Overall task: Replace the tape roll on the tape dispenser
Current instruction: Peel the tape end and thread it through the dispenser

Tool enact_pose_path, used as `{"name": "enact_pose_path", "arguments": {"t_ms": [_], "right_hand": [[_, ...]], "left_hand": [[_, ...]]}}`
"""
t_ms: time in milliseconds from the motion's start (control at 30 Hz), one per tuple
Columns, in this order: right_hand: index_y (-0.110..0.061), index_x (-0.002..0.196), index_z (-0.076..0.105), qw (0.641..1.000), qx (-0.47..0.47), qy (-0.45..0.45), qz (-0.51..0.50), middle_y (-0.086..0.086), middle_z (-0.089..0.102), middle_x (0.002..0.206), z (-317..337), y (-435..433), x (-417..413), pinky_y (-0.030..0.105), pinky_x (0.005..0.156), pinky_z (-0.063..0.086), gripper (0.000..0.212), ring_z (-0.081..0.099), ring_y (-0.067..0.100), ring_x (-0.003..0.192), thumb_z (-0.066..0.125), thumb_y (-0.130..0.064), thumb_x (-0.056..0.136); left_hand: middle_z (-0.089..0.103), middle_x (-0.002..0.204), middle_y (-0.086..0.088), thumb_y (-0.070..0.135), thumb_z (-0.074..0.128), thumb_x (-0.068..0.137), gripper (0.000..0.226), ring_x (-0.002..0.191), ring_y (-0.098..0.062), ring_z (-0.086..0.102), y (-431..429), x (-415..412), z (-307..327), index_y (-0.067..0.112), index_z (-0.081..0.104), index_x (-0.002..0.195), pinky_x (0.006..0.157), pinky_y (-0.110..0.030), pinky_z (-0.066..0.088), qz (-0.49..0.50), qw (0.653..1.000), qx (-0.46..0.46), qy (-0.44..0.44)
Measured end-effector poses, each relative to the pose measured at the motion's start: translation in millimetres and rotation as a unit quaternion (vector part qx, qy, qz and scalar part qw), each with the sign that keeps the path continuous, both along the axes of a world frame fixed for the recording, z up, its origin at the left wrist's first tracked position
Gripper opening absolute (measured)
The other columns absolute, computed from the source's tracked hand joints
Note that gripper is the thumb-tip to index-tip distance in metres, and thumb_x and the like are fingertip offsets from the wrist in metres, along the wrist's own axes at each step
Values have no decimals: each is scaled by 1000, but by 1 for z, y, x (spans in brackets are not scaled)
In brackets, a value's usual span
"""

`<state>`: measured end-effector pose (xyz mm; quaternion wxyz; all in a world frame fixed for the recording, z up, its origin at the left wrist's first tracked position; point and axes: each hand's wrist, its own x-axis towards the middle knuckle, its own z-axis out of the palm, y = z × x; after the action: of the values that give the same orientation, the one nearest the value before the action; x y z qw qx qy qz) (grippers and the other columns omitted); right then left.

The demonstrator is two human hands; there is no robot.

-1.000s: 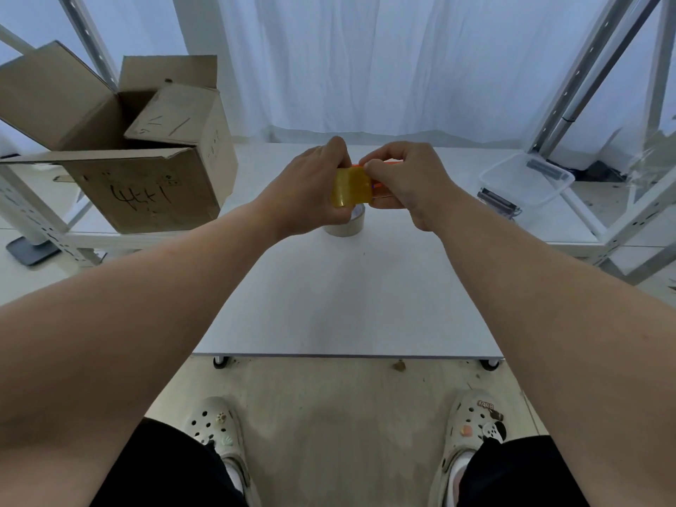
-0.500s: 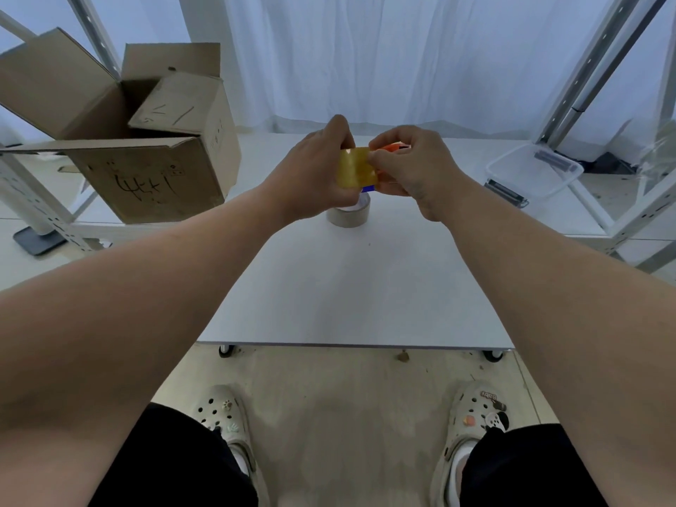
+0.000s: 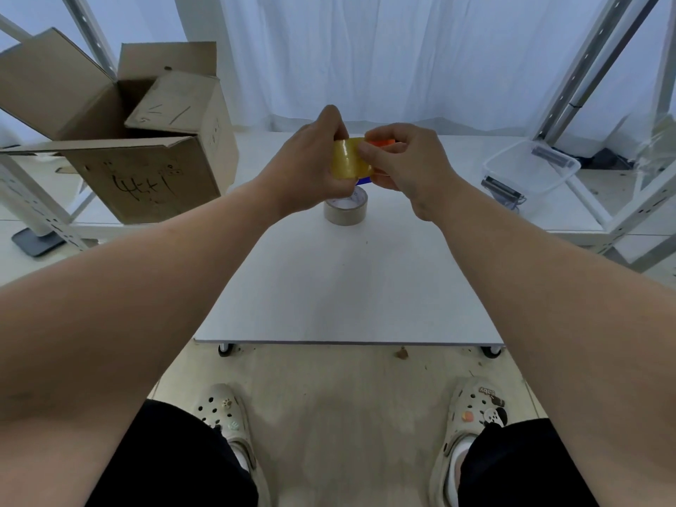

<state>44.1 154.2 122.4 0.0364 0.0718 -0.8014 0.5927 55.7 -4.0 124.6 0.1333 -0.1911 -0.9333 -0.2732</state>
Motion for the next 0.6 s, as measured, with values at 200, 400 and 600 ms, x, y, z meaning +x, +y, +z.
{"name": "enact_pose_path", "arguments": {"t_ms": [200,400,600], "right_hand": [[-16,102,62,999,20,4,-45,-1,61,98,1,-10,-3,32,82,59,21,64,18,97,70,-22,83],[-3,90,72,979,185,27,-86,15,70,91,4,-17,-7,42,80,59,18,68,26,84,67,-15,78],[-5,94,70,953,285,36,-97,9,62,79,8,-19,-10,30,67,51,22,61,25,73,66,-18,76]], "left_hand": [[50,97,-2,26,81,67,58,83,-20,50,-2,-1,1,13,39,105,60,-22,44,9,1000,1,-6],[48,92,-4,22,77,67,55,84,-23,45,3,0,0,7,41,106,64,-32,36,28,999,-38,-13],[48,95,-3,25,78,67,56,85,-22,45,9,2,1,8,42,107,66,-31,35,24,997,-67,-16]]}}
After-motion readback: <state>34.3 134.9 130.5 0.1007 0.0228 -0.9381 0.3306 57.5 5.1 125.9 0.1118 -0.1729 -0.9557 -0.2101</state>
